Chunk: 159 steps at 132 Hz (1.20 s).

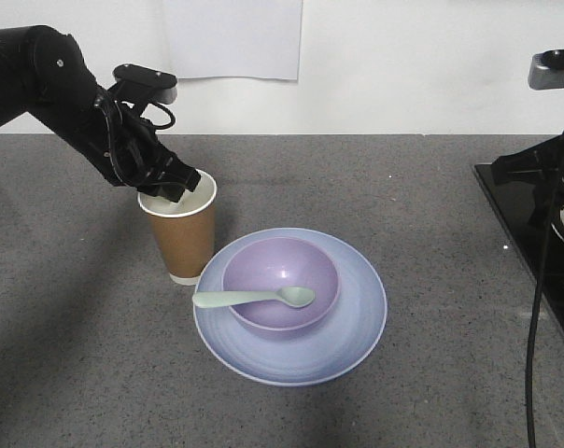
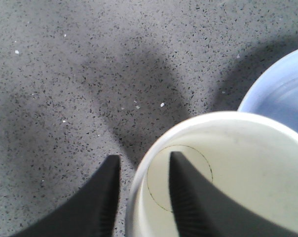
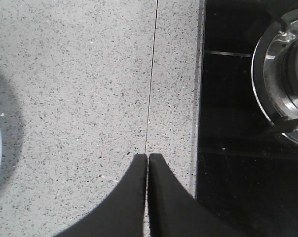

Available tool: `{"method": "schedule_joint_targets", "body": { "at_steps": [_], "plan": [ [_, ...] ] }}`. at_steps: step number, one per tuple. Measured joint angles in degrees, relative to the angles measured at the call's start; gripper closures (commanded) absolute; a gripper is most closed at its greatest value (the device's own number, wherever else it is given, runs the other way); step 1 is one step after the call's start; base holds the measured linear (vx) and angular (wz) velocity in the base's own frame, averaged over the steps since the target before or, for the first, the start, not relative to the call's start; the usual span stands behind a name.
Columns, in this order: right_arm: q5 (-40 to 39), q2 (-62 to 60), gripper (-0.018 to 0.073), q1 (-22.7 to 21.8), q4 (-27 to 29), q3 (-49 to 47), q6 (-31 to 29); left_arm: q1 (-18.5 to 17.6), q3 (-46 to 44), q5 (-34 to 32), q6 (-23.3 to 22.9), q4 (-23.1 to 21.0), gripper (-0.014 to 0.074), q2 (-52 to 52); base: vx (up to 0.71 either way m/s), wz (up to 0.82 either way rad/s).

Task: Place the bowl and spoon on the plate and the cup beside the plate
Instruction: 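Carry the cup with the left gripper beside the plate and set it down, then release the cup rim and lift the left gripper away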

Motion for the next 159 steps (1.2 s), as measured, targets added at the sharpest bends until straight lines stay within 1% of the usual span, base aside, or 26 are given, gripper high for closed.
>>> {"method": "schedule_joint_targets", "body": {
  "at_steps": [22, 33, 42, 53, 61, 68, 69, 70, 71, 72, 73, 74, 75, 76, 78, 88, 97, 124, 159],
  "plan": [
    [0.0, 0.0, 0.0566, 0.0, 0.0, 0.0, 0.0, 0.0, -0.99, 0.4, 0.0, 0.2, 0.0239, -1.52, 0.0, 0.0],
    [0.0, 0.0, 0.0566, 0.0, 0.0, 0.0, 0.0, 0.0, -2.01, 0.46, -0.27, 0.21, 0.0253, -2.99, 0.0, 0.0],
    [0.01, 0.0, 0.0566, 0.0, 0.0, 0.0, 0.0, -0.05, -2.99, 0.51, -1.31, 0.9, 0.0284, -4.34, 0.0, 0.0],
    [0.01, 0.0, 0.0566, 0.0, 0.0, 0.0, 0.0, -0.11, -3.44, 1.0, -3.02, 3.07, 0.0354, -5.87, 0.0, 0.0],
    [0.06, 0.0, 0.0566, 0.0, 0.0, 0.0, 0.0, -0.17, -3.5, 1.48, -4.57, 6.26, 0.0419, -7.02, 0.0, 0.0],
    [0.06, 0.0, 0.0566, 0.0, 0.0, 0.0, 0.0, -0.17, -3.5, 1.95, -6.57, 9.16, 0.0494, -7.76, 0.0, 0.0],
    [0.06, 0.0, 0.0566, 0.0, 0.0, 0.0, 0.0, -0.17, -3.5, 1.95, -6.8, 9.55, 0.0494, -7.88, 0.0, 0.0],
    [0.06, 0.0, 0.0566, 0.0, 0.0, 0.0, 0.0, -0.17, -3.5, 1.95, -7.03, 10.33, 0.0515, -8.04, 0.0, 0.0],
    [0.06, 0.0, 0.0566, 0.0, 0.0, 0.0, 0.0, -0.17, -3.5, 1.95, -7.52, 10.73, 0.0515, -8.04, 0.0, 0.0],
    [0.06, 0.0, 0.0566, 0.0, 0.0, 0.0, 0.0, -0.17, -3.5, 2.02, -7.74, 11.08, 0.0547, -8.17, 0.0, 0.0],
    [0.06, 0.0, 0.0566, 0.0, 0.0, 0.0, 0.0, -0.17, -3.5, 2.02, -7.74, 11.08, 0.0547, -8.17, 0.0, 0.0],
    [0.06, 0.0, 0.0566, 0.0, 0.0, 0.0, 0.0, -0.17, -3.5, 2.03, -7.93, 11.77, 0.0569, -8.35, 0.0, 0.0],
    [0.06, 0.0, 0.0566, 0.0, 0.0, 0.0, 0.0, -0.17, -3.5, 2.03, -7.93, 11.77, 0.0569, -8.35, 0.0, 0.0],
    [0.06, 0.0, 0.0566, 0.0, 0.0, 0.0, 0.0, -0.17, -3.5, 2.03, -8.47, 12.37, 0.0591, -8.53, 0.0, 0.0],
    [0.06, 0.0, 0.0566, 0.0, 0.0, 0.0, 0.0, -0.17, -3.5, 2.03, -8.74, 12.88, 0.0606, -8.66, 0.0, 0.0],
    [0.12, 0.0, 0.0566, 0.0, 0.0, 0.0, 0.0, -0.17, -3.5, 2.2, -9.56, 14.5, 0.0605, -9.22, 0.0, 0.0],
    [0.12, 0.0, 0.0566, 0.0, 0.0, 0.0, 0.0, -0.17, -3.5, 2.39, -9.76, 14.7, 0.0605, -9.34, 0.0, 0.0],
    [0.12, 0.0, 0.0566, 0.0, 0.0, 0.0, 0.0, -0.17, -3.5, 1.63, -10.36, 12.99, 0.0605, -9.34, 0.0, 0.0],
    [0.17, 0.0, 0.0566, 0.0, 0.0, 0.0, 0.0, -0.17, -3.5, 0.56, -11.58, 12.33, 0.0604, -9.34, 0.0, 0.0]
  ]
}}
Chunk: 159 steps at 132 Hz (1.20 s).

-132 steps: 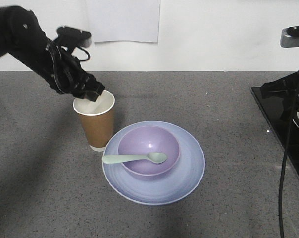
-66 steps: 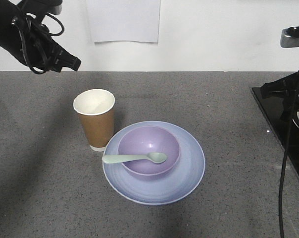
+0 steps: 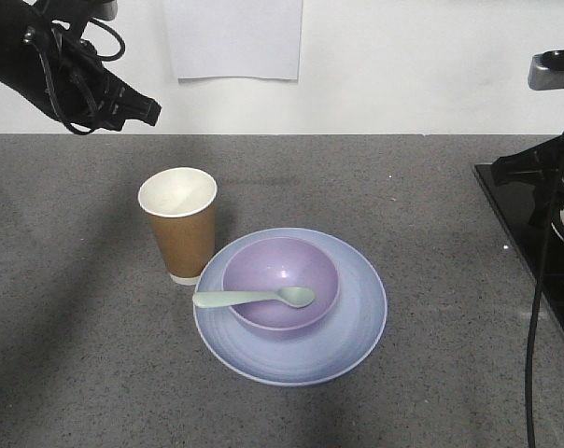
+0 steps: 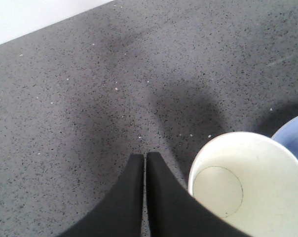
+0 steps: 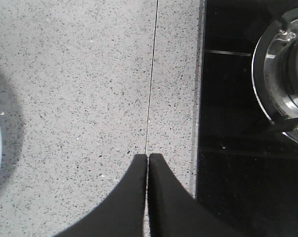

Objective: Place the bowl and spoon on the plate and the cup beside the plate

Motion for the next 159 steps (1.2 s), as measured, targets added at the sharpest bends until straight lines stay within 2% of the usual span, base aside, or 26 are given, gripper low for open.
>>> {"method": "schedule_joint_targets", "body": {
  "at_steps": [102, 124, 159],
  "plan": [
    [0.07, -0.04, 0.0566, 0.0, 0.0, 0.0, 0.0, 0.0, 0.76, -0.35, -0.26, 0.34, 0.0604, -1.44, 0.0, 0.0],
    [0.07, -0.11, 0.0566, 0.0, 0.0, 0.0, 0.0, 1.13, 10.45, -5.39, 0.92, 2.02, 0.0604, -12.58, 0.0, 0.0],
    [0.07, -0.22, 0.0566, 0.0, 0.0, 0.0, 0.0, 10.53, 41.62, -21.69, 1.02, -0.14, 0.0604, -40.73, 0.0, 0.0]
  ]
}}
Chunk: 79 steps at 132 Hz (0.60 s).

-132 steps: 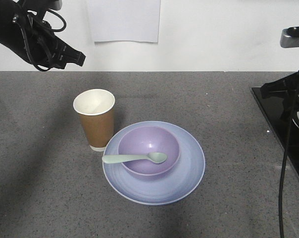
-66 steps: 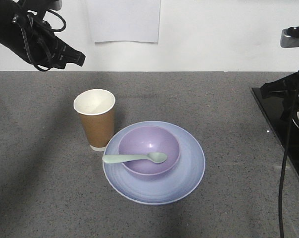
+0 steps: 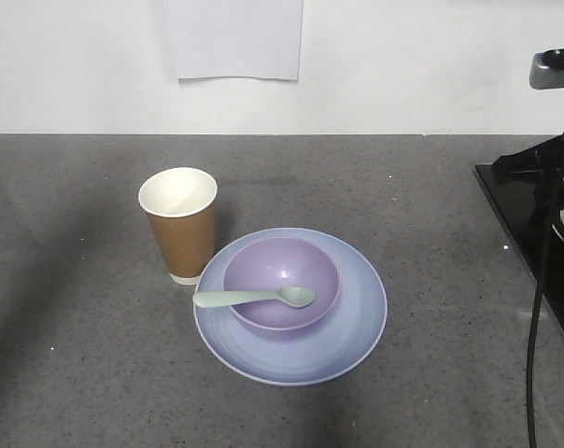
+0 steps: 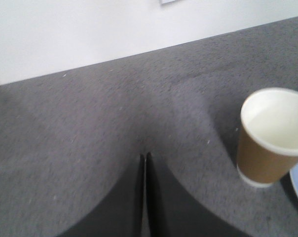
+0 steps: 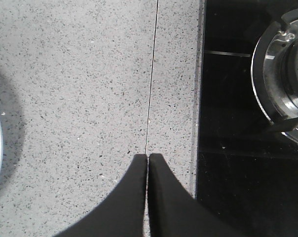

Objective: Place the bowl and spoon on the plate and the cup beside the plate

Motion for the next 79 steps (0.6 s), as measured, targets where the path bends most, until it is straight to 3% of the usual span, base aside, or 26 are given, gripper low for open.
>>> {"method": "schedule_joint_targets", "body": {
  "at_steps": [18, 50, 79],
  "plan": [
    [0.0, 0.0, 0.0566, 0.0, 0.0, 0.0, 0.0, 2.14, 15.54, -4.53, 0.0, -0.34, 0.0604, -14.93, 0.0, 0.0],
    [-0.05, 0.0, 0.0566, 0.0, 0.0, 0.0, 0.0, 2.29, 40.9, -15.37, -1.33, -0.49, 0.0604, -37.15, 0.0, 0.0],
    [-0.05, 0.0, 0.0566, 0.0, 0.0, 0.0, 0.0, 2.29, 53.8, -21.29, -5.1, -0.54, 0.0604, -46.79, 0.0, 0.0]
  ]
}}
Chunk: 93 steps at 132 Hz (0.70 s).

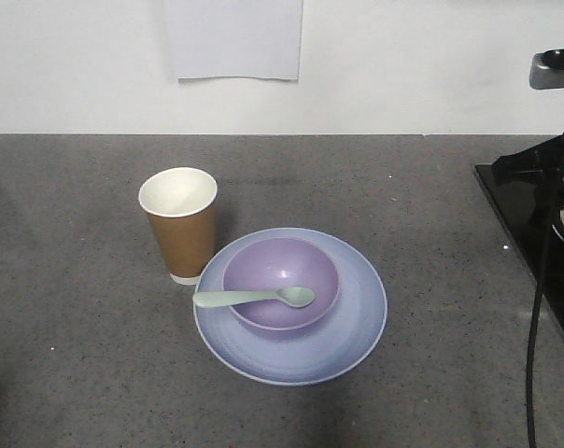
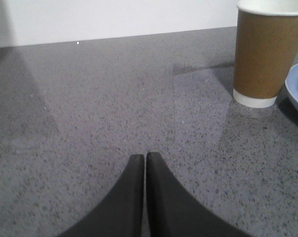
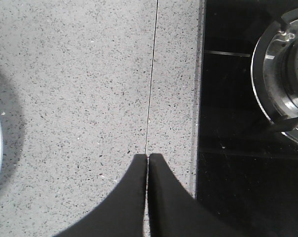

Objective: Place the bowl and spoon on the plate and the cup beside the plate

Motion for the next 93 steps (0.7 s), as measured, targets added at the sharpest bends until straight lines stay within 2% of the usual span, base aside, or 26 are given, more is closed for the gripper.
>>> {"method": "schedule_joint_targets", "body": {
  "at_steps": [39, 61, 93],
  "plan": [
    [0.06, 0.0, 0.0566, 0.0, 0.0, 0.0, 0.0, 0.0, 7.63, -2.36, -2.41, 1.25, 0.0604, -7.23, 0.0, 0.0],
    [0.06, 0.0, 0.0566, 0.0, 0.0, 0.0, 0.0, 0.32, 8.05, -4.73, -4.8, 4.18, 0.0604, -11.23, 0.0, 0.0],
    [0.06, 0.0, 0.0566, 0.0, 0.0, 0.0, 0.0, 2.74, 8.05, -5.37, -5.38, 5.21, 0.0604, -11.59, 0.0, 0.0]
  ]
}}
